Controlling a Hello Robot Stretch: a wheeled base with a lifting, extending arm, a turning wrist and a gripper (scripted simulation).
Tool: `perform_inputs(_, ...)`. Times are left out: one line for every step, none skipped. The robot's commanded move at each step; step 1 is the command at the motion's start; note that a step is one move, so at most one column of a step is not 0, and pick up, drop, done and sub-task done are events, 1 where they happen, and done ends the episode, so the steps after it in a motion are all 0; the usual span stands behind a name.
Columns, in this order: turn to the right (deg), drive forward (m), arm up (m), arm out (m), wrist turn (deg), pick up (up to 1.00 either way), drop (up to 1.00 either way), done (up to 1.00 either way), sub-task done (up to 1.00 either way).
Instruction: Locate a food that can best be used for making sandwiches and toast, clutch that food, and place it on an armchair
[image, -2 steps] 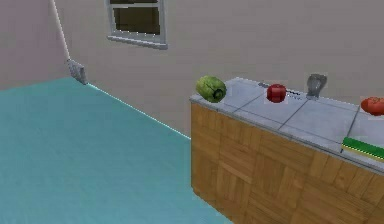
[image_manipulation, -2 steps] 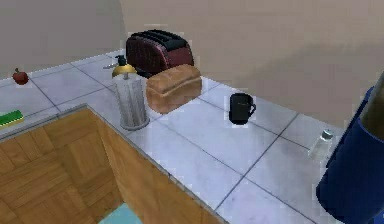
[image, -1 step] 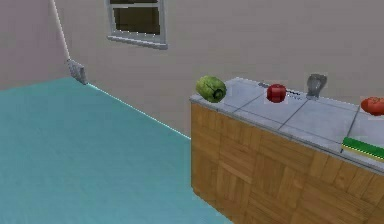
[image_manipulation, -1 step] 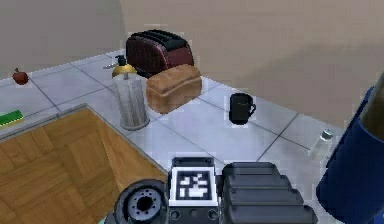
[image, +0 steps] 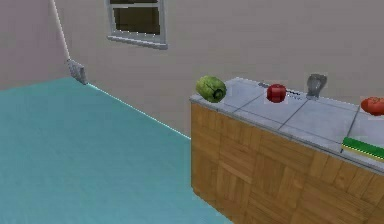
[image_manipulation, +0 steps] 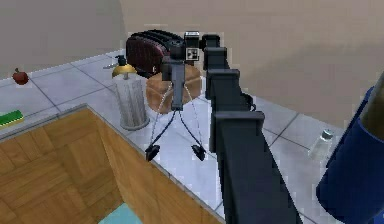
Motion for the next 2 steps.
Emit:
perform_inputs(0.0, 0.00, 0.00, 0.00, 45.0, 0.00, 0.00, 0.00, 0.00)
perform_inputs(0.0, 0.00, 0.00, 0.00, 45.0, 0.00, 0.00, 0.00, 0.00)
